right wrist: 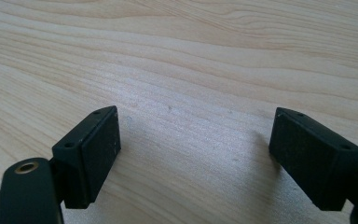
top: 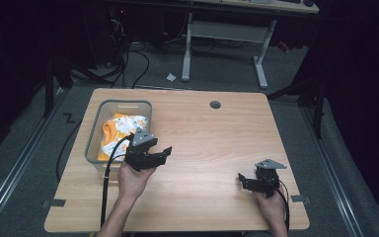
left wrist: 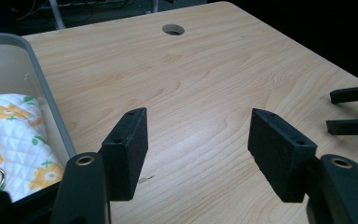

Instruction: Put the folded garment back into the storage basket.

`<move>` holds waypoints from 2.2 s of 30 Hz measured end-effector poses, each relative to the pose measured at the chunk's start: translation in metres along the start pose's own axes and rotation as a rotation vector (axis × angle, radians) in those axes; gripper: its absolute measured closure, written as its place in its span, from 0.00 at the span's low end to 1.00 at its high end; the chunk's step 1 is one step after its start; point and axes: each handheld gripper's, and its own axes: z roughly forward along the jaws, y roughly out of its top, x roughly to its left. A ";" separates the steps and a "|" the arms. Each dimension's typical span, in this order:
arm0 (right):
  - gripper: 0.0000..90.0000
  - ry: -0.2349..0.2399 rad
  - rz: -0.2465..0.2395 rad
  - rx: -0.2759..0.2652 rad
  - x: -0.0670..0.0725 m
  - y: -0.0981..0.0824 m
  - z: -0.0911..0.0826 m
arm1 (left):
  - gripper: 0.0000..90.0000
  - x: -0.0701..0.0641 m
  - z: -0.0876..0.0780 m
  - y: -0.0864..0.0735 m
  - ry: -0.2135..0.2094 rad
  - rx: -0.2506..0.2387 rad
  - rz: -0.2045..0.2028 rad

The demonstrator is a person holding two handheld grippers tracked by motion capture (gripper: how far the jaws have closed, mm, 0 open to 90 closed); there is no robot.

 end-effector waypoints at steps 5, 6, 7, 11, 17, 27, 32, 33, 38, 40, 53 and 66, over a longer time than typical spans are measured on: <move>0.18 0.000 0.000 0.000 0.000 0.000 0.000 | 0.43 -0.002 0.002 -0.003 -0.014 -0.005 -0.011; 0.18 0.000 0.000 0.000 0.000 0.000 0.000 | 0.43 -0.003 0.003 -0.003 -0.015 -0.004 -0.012; 0.18 0.000 0.000 0.000 0.000 0.000 0.000 | 0.43 -0.004 0.004 -0.004 -0.017 -0.002 -0.014; 0.18 0.000 0.000 0.000 0.000 0.000 0.000 | 0.42 -0.005 0.007 -0.005 -0.022 0.003 -0.014; 0.18 0.000 0.000 0.000 0.000 0.000 0.000 | 0.42 -0.009 0.013 -0.009 -0.039 0.016 -0.017; 0.18 0.000 0.000 0.000 0.000 0.000 0.000 | 0.42 -0.011 0.018 -0.014 -0.052 0.023 -0.028; 0.18 0.000 0.000 0.000 0.000 0.000 0.000 | 0.42 -0.012 0.022 -0.018 -0.061 0.036 -0.034; 0.18 0.000 0.000 0.000 0.000 0.000 0.000 | 0.42 -0.012 0.024 -0.019 -0.062 0.040 -0.038; 0.18 0.000 0.000 0.000 0.000 0.000 0.000 | 0.42 -0.013 0.028 -0.022 -0.064 0.052 -0.042; 0.18 0.000 0.000 0.000 0.000 0.000 0.000 | 0.42 -0.013 0.030 -0.024 -0.064 0.056 -0.043; 0.18 0.000 0.000 0.000 0.000 0.000 0.000 | 0.42 -0.015 0.045 -0.035 -0.067 0.099 -0.052; 0.18 0.000 -0.001 0.000 0.000 0.000 0.000 | 0.42 -0.017 0.067 -0.057 -0.009 0.178 -0.023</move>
